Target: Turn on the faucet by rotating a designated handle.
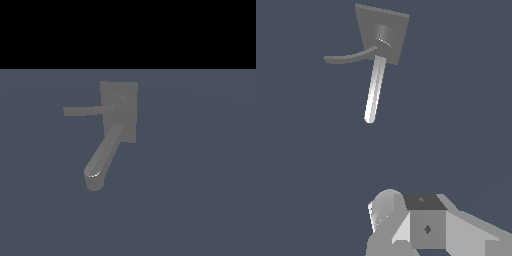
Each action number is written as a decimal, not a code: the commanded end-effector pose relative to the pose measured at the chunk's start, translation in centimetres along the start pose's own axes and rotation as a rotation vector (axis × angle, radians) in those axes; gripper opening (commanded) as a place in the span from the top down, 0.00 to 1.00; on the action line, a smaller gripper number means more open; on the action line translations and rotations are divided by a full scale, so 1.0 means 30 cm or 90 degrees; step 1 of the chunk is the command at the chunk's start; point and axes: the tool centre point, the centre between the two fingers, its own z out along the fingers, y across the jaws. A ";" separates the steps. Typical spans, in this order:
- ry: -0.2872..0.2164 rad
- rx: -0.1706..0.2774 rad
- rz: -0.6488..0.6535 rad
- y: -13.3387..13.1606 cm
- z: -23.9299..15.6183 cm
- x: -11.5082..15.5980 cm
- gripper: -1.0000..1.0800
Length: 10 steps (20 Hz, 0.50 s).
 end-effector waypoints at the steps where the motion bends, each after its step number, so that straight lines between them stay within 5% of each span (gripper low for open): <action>1: 0.000 0.000 0.000 0.000 0.000 0.000 1.00; 10: 0.029 -0.056 0.008 0.017 -0.029 0.014 1.00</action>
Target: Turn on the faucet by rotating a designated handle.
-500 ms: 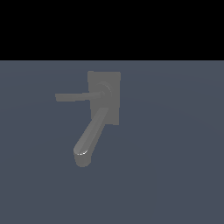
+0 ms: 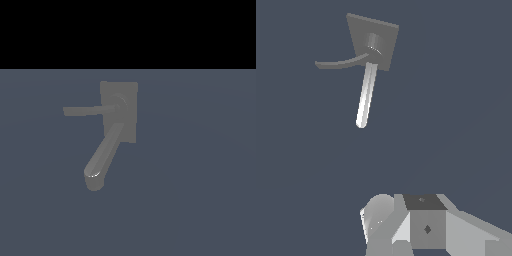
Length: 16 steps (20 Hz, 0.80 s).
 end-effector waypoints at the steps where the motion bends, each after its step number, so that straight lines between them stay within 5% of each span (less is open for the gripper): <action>1: 0.015 -0.028 0.004 0.009 -0.015 0.007 1.00; 8: 0.082 -0.160 0.018 0.039 -0.093 0.041 1.00; 16: 0.183 -0.378 0.026 0.041 -0.246 0.093 1.00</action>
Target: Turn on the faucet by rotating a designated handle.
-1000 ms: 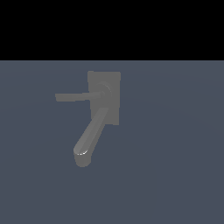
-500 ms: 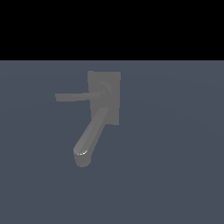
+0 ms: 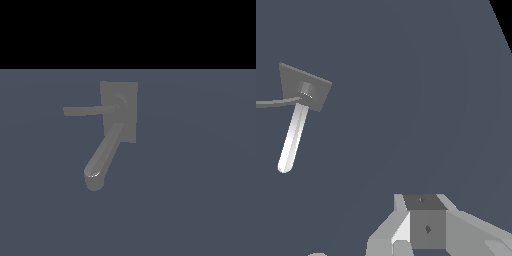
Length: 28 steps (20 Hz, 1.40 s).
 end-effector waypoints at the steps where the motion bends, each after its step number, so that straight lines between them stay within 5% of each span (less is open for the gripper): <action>1: 0.034 -0.070 -0.001 0.015 -0.044 0.030 1.00; 14: 0.188 -0.422 -0.064 -0.046 -0.295 0.193 1.00; 28: 0.311 -0.759 -0.257 -0.392 -0.426 0.394 1.00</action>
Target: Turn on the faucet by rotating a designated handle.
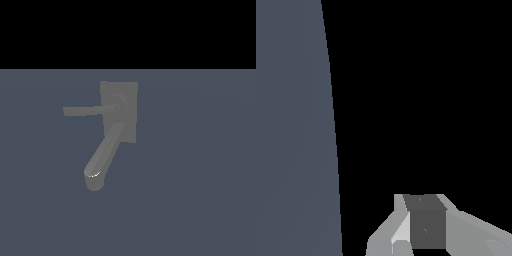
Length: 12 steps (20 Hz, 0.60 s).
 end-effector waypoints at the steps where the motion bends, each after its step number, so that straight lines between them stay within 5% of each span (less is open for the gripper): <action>1: 0.035 -0.049 -0.042 -0.032 -0.044 0.073 1.00; 12: 0.192 -0.214 -0.261 -0.347 -0.223 0.361 1.00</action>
